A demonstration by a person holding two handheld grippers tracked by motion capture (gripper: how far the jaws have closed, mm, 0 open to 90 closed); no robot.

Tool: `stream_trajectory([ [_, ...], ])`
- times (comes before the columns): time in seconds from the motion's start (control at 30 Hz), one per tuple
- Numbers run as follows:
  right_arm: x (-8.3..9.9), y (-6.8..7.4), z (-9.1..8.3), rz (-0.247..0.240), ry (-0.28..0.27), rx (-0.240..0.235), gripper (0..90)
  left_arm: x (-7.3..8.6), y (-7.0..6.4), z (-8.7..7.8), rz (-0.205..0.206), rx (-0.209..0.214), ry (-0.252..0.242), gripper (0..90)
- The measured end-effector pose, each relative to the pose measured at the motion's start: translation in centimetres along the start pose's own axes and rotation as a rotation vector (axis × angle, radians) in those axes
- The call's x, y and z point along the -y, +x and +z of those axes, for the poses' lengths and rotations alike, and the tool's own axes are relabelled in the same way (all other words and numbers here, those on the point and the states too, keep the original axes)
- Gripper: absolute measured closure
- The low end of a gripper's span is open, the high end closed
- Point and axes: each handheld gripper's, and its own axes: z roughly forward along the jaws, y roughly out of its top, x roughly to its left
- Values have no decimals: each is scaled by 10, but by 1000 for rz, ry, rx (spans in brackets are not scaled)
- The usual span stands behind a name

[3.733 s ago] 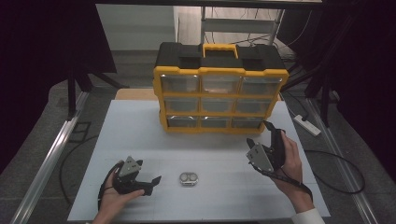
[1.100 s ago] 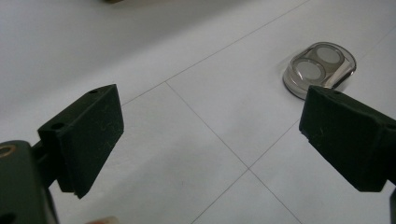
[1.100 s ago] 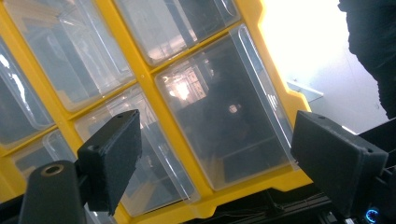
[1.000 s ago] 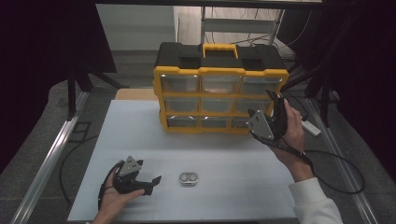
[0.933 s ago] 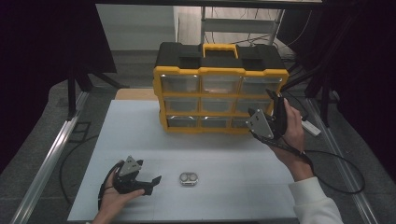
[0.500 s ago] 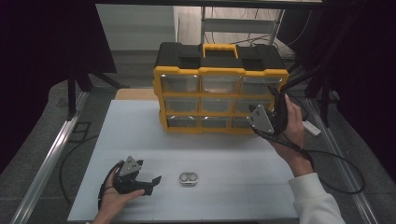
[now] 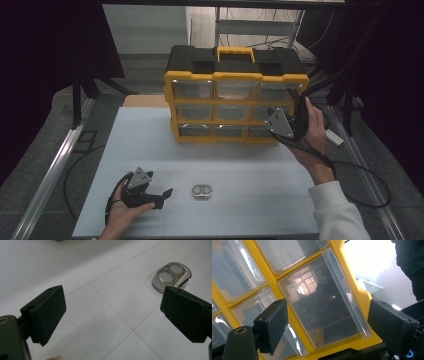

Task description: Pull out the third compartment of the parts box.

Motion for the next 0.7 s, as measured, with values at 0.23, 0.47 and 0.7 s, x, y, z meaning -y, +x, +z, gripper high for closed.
stream_trajectory([
  [0.23, -1, 0, 4, -5, 1, -1, 167, 0, 0, -1, 2, -5, -5, 71],
  [0.47, 1, -2, 8, -1, 7, -2, 169, 0, 0, 0, 5, -5, -1, 71],
  [0.7, 0, -5, 12, -3, 9, 1, 185, 0, 0, 0, 5, -4, 0, 71],
])
